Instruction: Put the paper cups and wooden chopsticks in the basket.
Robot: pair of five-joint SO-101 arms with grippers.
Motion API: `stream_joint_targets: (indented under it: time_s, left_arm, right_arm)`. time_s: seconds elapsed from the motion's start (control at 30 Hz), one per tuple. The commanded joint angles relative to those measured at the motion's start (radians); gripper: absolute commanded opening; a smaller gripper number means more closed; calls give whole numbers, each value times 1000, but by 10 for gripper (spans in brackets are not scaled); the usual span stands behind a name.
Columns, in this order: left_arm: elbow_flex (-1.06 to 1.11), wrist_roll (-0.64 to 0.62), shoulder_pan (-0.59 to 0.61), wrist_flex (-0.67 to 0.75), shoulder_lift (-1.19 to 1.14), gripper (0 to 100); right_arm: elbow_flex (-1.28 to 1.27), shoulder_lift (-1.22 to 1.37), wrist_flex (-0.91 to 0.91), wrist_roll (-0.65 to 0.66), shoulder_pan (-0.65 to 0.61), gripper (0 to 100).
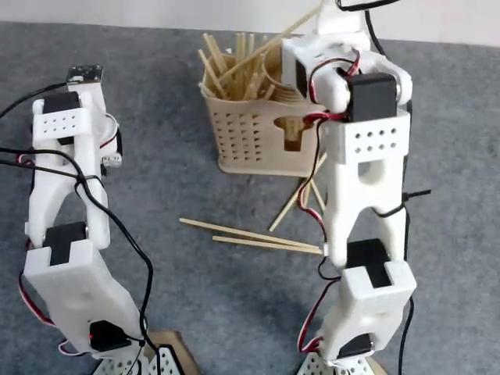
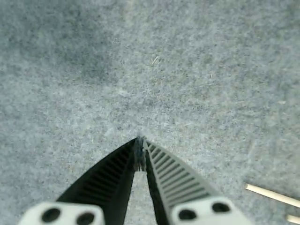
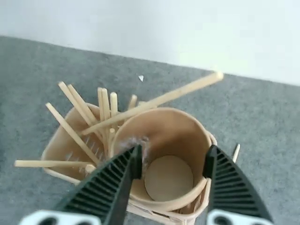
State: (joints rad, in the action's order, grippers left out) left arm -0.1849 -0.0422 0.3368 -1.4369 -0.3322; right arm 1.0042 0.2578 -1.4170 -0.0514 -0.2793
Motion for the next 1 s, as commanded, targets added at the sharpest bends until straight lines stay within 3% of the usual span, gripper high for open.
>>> stream_joint_targets:
  time_s: [0.0, 0.3, 0.63, 0.8, 0.97]
  left_arm:
    - [-2, -6, -18, 11, 25, 30]
    - [-2, -6, -18, 11, 25, 29]
    - [-2, -6, -16, 11, 25, 28]
    - [-2, -6, -16, 11, 25, 28]
    - [-2, -6, -16, 11, 25, 28]
  right_arm:
    - [-48, -5, 4, 9, 45, 225]
    - [-179, -4, 5, 11, 85, 225]
    - [-556, 36, 99, 11, 76, 220]
    - [-555, 79, 102, 9, 56, 0]
    - [-506, 76, 74, -2, 13, 6]
